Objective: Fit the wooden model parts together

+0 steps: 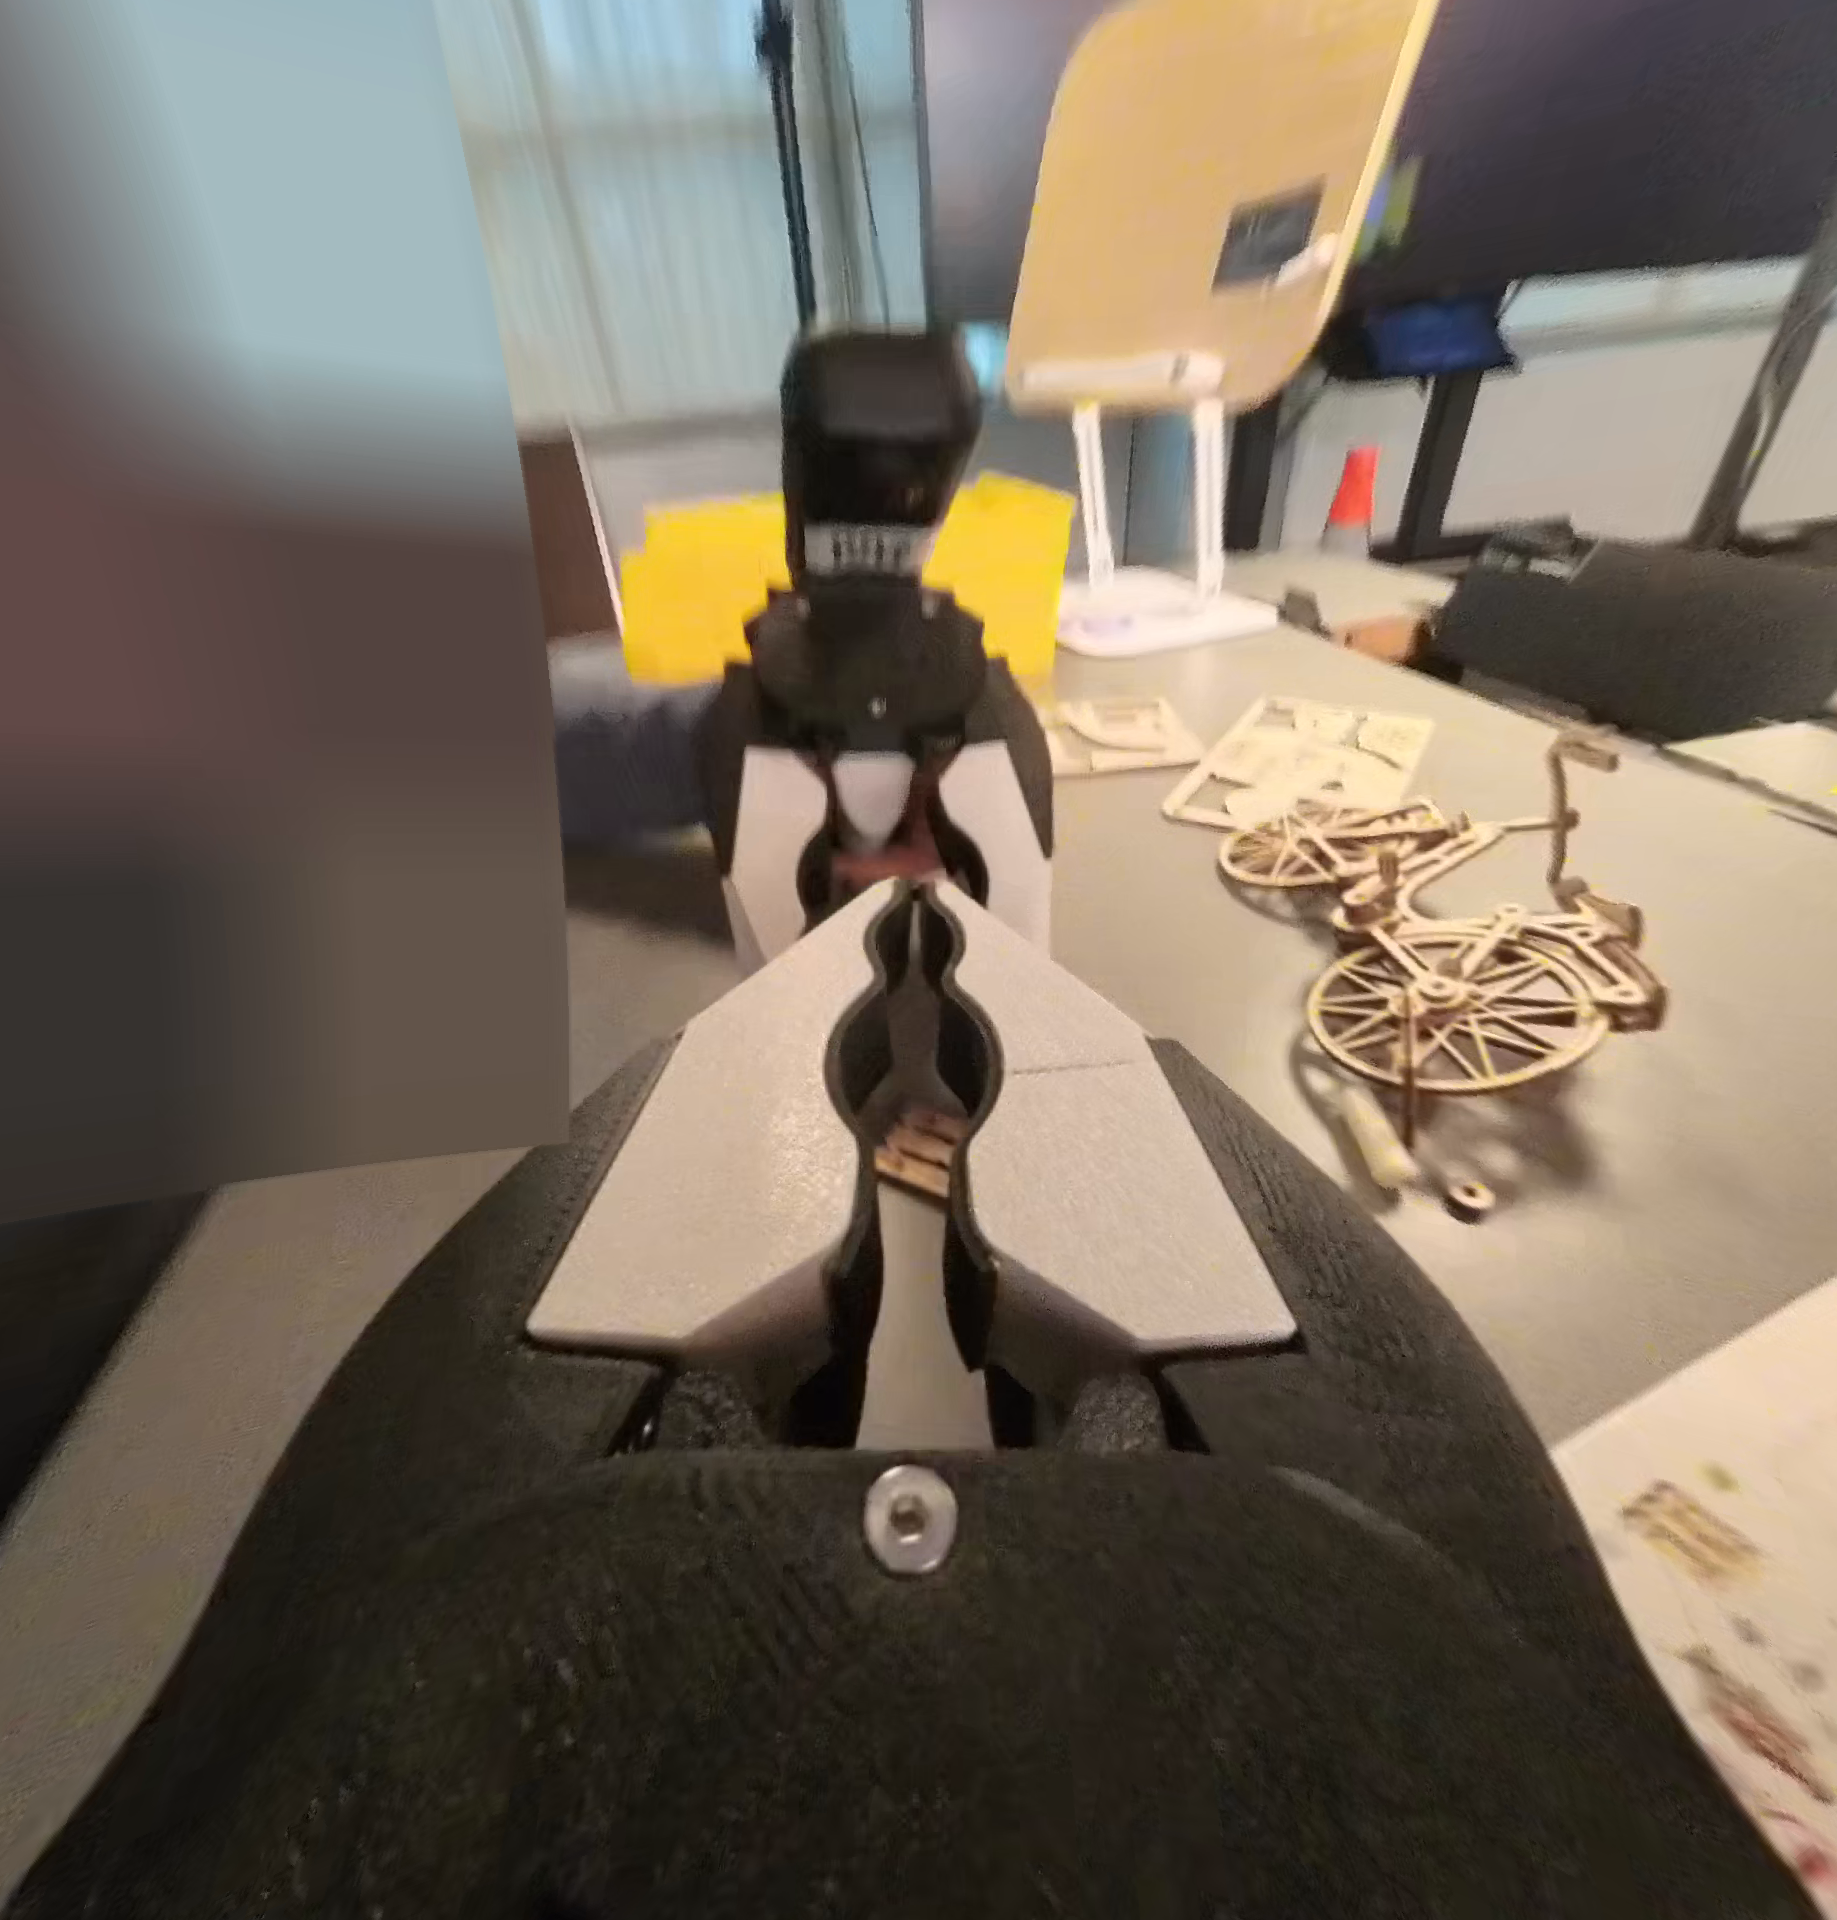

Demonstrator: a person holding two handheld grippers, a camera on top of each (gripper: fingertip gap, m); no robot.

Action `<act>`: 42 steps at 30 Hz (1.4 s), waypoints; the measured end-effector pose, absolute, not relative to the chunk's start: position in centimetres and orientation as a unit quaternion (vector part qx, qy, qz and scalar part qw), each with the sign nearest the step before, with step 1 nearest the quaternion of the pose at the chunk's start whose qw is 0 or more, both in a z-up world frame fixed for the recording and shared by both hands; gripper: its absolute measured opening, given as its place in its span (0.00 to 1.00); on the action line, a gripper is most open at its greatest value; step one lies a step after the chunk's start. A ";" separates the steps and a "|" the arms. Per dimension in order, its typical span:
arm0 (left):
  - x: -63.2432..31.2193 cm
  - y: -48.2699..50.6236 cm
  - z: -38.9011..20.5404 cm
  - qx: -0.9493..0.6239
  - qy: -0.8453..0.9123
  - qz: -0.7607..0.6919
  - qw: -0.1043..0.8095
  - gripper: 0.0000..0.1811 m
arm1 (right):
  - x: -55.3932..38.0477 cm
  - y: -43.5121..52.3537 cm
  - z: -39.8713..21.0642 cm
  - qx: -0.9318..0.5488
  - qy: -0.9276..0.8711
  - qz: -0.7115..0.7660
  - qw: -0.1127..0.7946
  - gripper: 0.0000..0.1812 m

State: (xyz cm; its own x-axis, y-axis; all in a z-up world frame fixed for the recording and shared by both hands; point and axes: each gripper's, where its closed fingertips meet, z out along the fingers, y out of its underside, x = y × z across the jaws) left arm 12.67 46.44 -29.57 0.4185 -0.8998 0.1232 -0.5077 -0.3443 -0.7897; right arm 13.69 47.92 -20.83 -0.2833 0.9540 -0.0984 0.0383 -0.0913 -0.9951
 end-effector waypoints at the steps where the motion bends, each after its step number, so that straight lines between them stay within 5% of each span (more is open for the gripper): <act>1: 12.7 46.6 -29.8 -0.768 0.464 -0.278 0.344 0.35 | 13.4 47.8 -21.4 -0.454 -0.584 0.548 0.389 0.00; 15: 11.3 49.5 -30.8 -0.773 0.472 -0.207 0.369 0.26 | 12.3 47.6 -28.6 -0.321 -0.906 0.188 0.200 0.00; 27: 1.8 55.9 -23.0 -0.744 0.158 -0.203 0.616 0.17 | 11.5 49.4 -29.8 -0.414 -0.889 0.133 0.144 0.00; 42: 0.1 56.4 -22.2 -0.730 0.092 -0.271 0.621 0.17 | 11.6 48.8 -30.4 -0.429 -0.895 0.087 0.085 0.00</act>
